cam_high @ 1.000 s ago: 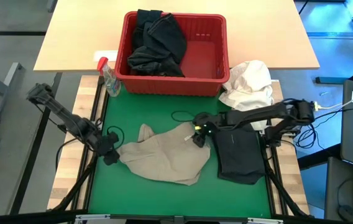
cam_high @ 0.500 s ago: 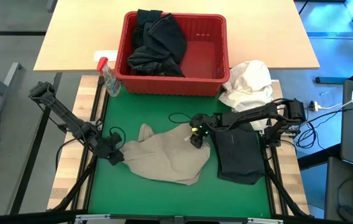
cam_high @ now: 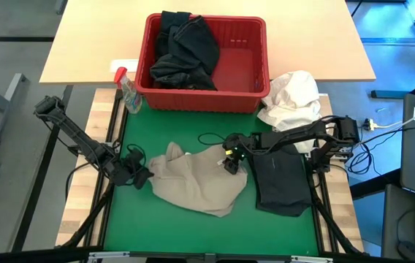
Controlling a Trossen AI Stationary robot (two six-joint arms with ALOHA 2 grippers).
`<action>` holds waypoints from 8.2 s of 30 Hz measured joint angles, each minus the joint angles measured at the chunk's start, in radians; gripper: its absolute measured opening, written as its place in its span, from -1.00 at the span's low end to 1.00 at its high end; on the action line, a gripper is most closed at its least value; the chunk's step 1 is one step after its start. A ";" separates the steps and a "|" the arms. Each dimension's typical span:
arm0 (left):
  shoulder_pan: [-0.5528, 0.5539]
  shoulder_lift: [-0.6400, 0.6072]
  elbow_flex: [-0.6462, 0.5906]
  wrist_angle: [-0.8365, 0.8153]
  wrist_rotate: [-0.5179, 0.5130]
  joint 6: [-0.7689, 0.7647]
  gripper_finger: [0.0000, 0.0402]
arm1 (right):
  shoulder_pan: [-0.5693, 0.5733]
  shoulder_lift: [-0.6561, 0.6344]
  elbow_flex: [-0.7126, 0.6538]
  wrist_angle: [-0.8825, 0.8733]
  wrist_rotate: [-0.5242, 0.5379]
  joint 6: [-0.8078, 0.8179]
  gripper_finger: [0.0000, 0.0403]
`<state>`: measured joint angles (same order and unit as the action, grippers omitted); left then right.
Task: Fold Laundry from Bin
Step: Fold the brown shorts
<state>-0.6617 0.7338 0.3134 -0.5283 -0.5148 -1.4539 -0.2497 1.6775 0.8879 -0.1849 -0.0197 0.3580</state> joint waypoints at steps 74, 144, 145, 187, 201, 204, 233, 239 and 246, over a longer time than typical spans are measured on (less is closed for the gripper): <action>0.001 -0.027 0.740 -0.468 -0.661 1.010 -1.00 | -0.051 -0.796 0.012 0.104 0.093 -0.377 -0.93; 0.452 0.322 0.538 0.342 -0.153 1.053 -0.93 | 0.084 -0.141 0.013 0.830 0.143 0.221 -0.89; 0.458 0.328 0.538 0.357 -0.127 1.067 -0.93 | 0.087 -0.132 0.014 0.851 0.147 0.218 -0.89; 0.642 0.733 0.538 0.323 0.185 1.147 -0.58 | 0.089 0.265 0.061 0.829 0.314 0.013 -0.89; 0.708 0.692 0.537 0.292 0.429 1.098 -0.08 | 0.089 0.264 0.061 0.837 0.313 -0.020 -0.89; 0.715 0.688 0.537 0.282 0.460 1.091 -0.03 | 0.089 0.265 0.061 0.837 0.317 -0.024 -0.89; 0.744 0.653 0.538 0.316 0.427 1.091 -0.07 | 0.098 0.264 0.064 0.874 0.296 -0.053 -0.89; 0.744 0.653 0.538 0.316 0.422 1.090 -0.07 | 0.105 0.264 0.064 0.892 0.316 -0.078 -0.89; 0.744 0.691 0.541 0.333 0.419 1.095 -0.07 | 0.105 0.264 0.060 0.909 0.315 -0.102 -0.89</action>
<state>0.0827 1.4243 0.8539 -0.1955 -0.0960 -0.3593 -0.1446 1.9415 0.9479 0.7240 0.2956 0.2565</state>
